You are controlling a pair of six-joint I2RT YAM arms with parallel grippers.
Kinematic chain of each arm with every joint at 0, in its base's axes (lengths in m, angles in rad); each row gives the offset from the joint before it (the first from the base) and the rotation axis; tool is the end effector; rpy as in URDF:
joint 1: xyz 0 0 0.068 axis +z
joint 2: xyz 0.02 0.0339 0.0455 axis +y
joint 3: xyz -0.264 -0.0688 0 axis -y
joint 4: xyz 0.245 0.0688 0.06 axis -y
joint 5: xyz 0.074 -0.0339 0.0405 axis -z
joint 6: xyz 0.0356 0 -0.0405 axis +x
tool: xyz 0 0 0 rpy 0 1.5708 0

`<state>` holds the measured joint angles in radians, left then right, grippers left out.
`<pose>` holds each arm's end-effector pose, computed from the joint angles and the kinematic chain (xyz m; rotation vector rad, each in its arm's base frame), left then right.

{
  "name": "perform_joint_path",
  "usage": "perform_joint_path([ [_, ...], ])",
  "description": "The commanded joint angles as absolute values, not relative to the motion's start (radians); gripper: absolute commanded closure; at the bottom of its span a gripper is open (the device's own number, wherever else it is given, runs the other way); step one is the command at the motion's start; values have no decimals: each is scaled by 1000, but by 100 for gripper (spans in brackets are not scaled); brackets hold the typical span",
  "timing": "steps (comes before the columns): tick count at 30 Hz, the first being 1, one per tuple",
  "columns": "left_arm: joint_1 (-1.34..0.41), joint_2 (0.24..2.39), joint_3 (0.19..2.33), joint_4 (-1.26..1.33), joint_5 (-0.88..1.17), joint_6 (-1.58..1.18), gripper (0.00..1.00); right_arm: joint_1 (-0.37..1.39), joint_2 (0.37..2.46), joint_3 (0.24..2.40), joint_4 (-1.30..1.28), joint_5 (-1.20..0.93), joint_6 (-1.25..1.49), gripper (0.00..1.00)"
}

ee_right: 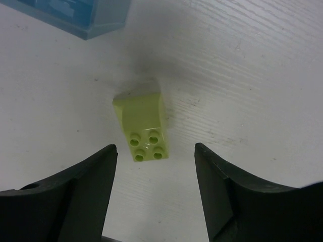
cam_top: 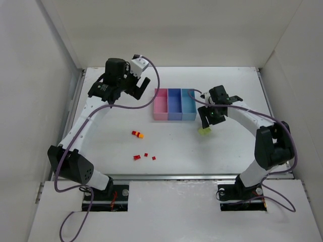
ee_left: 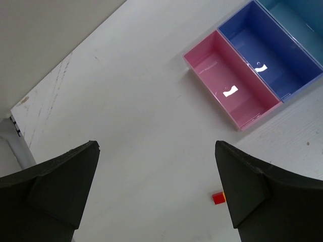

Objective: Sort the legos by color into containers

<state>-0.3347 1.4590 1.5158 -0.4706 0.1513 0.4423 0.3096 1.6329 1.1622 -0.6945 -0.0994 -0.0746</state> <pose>0.3116 -0.1140 0.4058 0.8399 1.7936 -0.0802 0.3086 0.1024 0.2188 -0.5513 2.6876 0.2017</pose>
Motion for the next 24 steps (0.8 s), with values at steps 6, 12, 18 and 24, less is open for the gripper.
perform_joint_path([
  [6, -341, 1422, 1522, -430, 124, 411, 1, 336, 1709, 1193, -695, -75, -77, 35],
  [12, -341, 1422, 1522, -430, 124, 411, 1, 347, 1720, 1203, -704, -38, -58, 39],
  [18, -341, 1422, 1513, -430, 124, 411, 1, 347, 1710, 1203, -693, -38, -58, 80],
  [24, -341, 1431, 1513, -440, 124, 422, 2, 347, 1637, 1219, -722, -83, -49, 100],
])
